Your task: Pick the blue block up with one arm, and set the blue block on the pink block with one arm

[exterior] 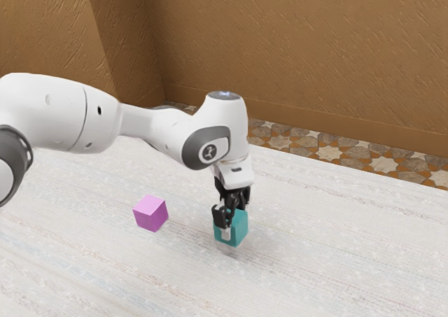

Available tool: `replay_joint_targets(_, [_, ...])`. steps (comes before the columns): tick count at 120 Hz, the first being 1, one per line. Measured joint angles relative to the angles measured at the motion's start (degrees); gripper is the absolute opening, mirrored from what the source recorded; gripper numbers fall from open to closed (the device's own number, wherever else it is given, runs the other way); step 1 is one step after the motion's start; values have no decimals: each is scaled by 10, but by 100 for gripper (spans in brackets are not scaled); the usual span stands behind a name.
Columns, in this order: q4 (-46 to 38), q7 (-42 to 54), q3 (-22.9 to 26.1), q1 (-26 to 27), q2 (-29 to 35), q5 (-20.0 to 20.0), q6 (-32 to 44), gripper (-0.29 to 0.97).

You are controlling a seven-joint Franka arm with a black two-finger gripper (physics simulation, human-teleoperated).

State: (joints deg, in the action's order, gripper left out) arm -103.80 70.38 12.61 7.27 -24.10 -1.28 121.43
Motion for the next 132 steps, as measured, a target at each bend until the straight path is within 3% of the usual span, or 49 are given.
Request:
replay_joint_targets(16, [-19, 4, 1, -24, 41, -2, -7, 26])
replay_joint_targets(72, [-33, 79, -3, -117, 86, -1, -29, 27])
replay_joint_targets(90, [-55, 114, -66, -101, 105, 0, -31, 27])
replay_joint_targets(132, [-80, 186, -75, -131, 103, -19, -33, 26])
